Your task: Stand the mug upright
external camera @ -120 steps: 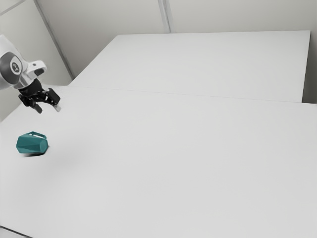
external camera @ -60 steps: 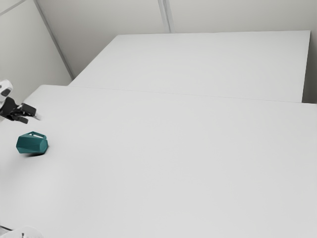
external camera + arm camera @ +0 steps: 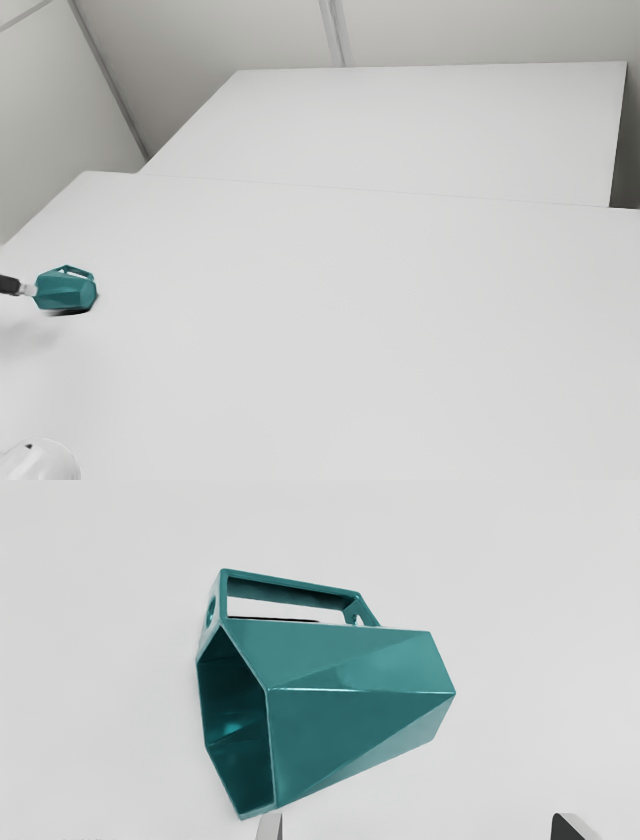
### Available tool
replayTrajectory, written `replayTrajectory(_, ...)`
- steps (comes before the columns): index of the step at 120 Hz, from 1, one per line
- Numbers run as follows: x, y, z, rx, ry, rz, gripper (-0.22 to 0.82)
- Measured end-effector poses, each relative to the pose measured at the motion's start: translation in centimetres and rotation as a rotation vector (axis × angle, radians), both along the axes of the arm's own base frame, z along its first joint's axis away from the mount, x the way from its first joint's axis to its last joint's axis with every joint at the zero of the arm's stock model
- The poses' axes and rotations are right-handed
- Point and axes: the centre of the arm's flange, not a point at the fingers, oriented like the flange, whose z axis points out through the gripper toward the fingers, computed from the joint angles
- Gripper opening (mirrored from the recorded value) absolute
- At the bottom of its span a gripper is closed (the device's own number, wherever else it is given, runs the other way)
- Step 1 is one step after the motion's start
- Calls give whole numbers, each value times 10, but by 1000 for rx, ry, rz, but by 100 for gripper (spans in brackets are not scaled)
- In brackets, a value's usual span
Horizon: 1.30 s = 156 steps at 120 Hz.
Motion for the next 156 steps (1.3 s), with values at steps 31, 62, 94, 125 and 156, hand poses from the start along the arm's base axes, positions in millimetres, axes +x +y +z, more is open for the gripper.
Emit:
replayTrajectory(31,-10,40,-32,49,-107,-100,58)
replayTrajectory(62,15,42,-49,78,-205,-213,58)
replayTrajectory(94,26,31,-51,101,-253,-300,58)
replayTrajectory(125,30,25,-66,91,-282,-344,57)
replayTrajectory(156,44,15,-74,92,-326,-399,57)
